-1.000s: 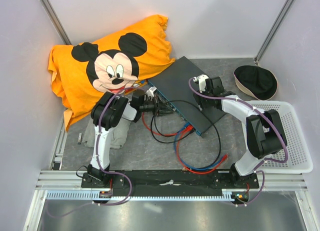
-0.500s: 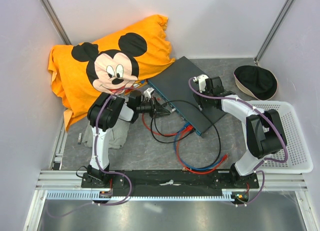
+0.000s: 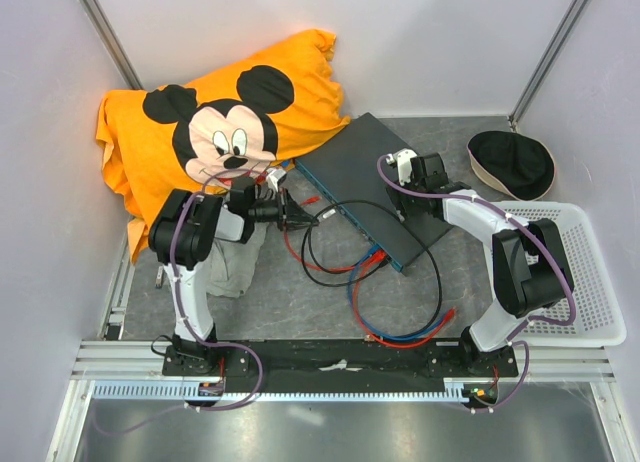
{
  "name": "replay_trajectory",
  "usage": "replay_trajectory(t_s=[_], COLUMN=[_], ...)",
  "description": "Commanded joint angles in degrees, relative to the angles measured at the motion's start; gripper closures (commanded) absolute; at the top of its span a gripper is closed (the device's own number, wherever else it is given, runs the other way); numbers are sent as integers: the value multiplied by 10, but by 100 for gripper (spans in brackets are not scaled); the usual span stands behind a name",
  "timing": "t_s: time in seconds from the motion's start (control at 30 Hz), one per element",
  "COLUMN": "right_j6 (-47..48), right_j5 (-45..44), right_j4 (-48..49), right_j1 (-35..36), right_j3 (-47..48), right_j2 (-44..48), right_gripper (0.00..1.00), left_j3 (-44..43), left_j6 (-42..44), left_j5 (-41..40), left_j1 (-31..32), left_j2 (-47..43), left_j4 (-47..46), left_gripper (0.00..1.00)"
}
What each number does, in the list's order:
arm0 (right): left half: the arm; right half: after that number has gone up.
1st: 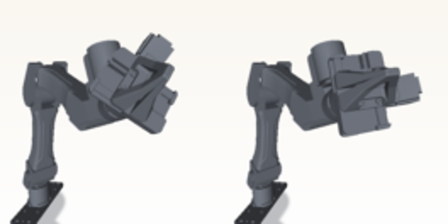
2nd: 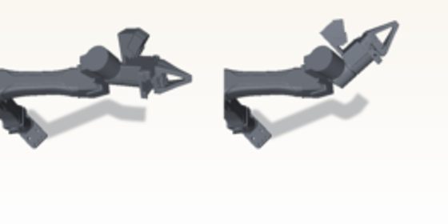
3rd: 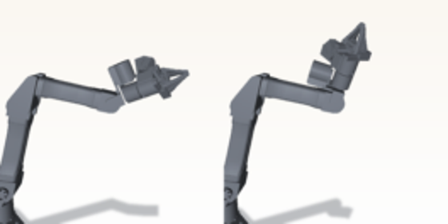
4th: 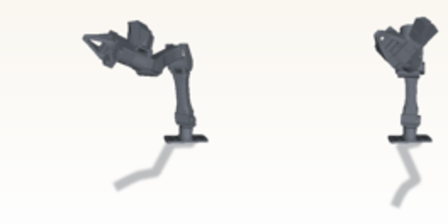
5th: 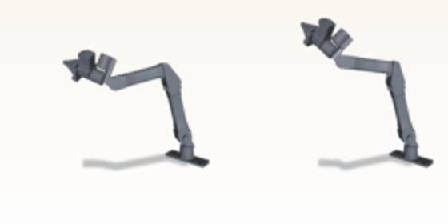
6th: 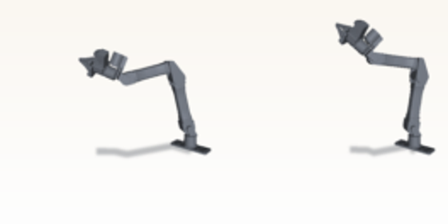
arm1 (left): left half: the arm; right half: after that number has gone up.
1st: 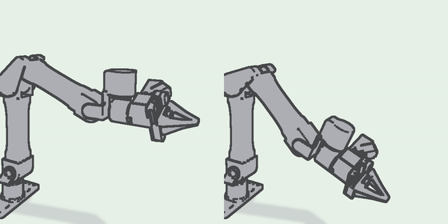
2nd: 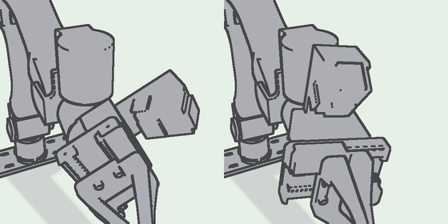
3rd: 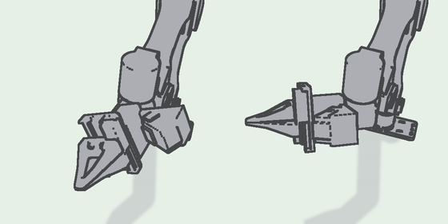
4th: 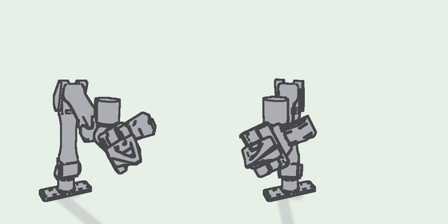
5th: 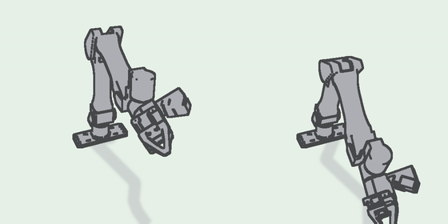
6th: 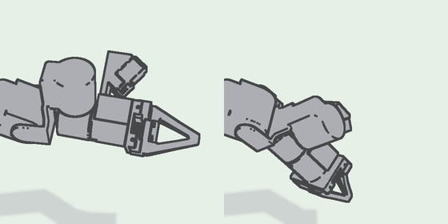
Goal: Pull the plug from the switch port
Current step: Pull the plug from the switch port, then place the plug at the corner of the board.
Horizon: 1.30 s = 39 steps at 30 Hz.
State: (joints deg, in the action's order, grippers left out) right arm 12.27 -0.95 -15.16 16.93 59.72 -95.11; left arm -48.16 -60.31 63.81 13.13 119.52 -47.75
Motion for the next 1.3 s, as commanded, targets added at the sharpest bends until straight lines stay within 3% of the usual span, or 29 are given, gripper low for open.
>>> replay_trajectory(t_s=[0.0, 0.13, 0.23, 0.27, 0.3, 0.43, 0.5, 0.63, 0.8, 0.93, 1.0, 1.07, 1.1, 1.17, 1.27], right_j6=[13, 16, 14, 14, 14, 14, 15, 18, 23, 23, 24, 26, 25, 25, 24], right_j5=[-2, -2, -3, -3, -2, -1, -3, -4, -3, -4, -4, -4, -4, -1, 2], right_j4=[-83, -80, -78, -79, -79, -80, -82, -84, -84, -86, -86, -87, -86, -87, -88], right_j1=[7, 7, 7, 7, 7, 7, 7, 7, 12, 14, 14, 14, 14, 16, 18], right_j3=[-26, -15, -8, -8, -7, -10, -14, -17, -6, 8, 11, 12, 12, 12, 12], right_j2=[-32, -38, -41, -44, -45, -48, -49, -53, -64, -68, -71, -74, -75, -77, -81], right_gripper=[28, 28, 28, 28, 28, 28, 28, 28, 28, 28, 28, 28, 28, 28, 28], left_j3=[2, -9, 9, 11, 12, 20, 57, 147, 207, 158, 110, 28, -1, -58, -48], left_j6=[62, 170, 276, 331, 352, 440, 471, 382, 353, 369, 398, 489, 532, 639, 646], left_j5=[64, 63, 51, 53, 59, 101, 99, 48, 4, 17, 39, 54, 60, 8, -31], left_j1=[2, -40, -123, -185, -215, -391, -441, -580, -697, -829, -865, -877, -874, -877, -919], left_j2=[-84, -182, -268, -288, -301, -324, -362, -456, -537, -473, -431, -354, -330, -273, -264], left_j4=[-2, 191, 341, 383, 469, 642, 662, 568, 562, 633, 705, 803, 900, 986, 1030], left_gripper=[98, 98, 98, 98, 98, 98, 98, 98, 98, 99, 99, 98, 98, 98, 98])
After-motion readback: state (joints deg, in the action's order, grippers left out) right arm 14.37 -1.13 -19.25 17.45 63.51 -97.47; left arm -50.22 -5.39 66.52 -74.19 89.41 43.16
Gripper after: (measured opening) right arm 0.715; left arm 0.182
